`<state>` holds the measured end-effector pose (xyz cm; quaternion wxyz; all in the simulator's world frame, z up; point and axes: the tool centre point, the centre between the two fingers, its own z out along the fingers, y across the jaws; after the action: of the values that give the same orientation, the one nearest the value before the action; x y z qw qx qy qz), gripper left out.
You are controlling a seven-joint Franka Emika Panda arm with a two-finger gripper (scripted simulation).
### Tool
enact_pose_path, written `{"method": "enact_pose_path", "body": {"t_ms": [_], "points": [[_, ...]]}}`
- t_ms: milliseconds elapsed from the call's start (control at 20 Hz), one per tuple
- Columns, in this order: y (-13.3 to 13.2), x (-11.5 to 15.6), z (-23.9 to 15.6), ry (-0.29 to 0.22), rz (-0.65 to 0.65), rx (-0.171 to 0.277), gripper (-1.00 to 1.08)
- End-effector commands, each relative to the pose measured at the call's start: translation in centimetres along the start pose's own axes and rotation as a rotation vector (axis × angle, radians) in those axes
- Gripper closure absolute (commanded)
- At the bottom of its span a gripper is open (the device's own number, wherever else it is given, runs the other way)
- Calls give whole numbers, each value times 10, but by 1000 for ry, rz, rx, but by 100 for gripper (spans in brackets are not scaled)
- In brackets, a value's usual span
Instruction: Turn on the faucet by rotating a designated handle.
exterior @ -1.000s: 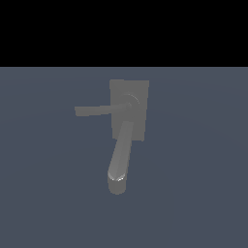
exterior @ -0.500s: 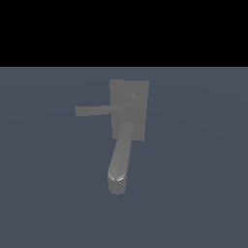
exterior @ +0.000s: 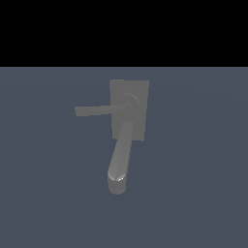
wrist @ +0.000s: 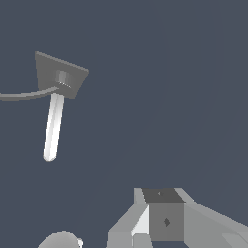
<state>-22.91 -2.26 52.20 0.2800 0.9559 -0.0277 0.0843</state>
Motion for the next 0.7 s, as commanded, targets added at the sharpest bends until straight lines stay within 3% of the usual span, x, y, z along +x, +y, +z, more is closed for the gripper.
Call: {"method": "enact_pose_path", "body": {"t_ms": [0, 650], "points": [[5, 6, -9, 39, 2, -105, 108], [3, 42, -67, 227, -50, -636, 108]]}}
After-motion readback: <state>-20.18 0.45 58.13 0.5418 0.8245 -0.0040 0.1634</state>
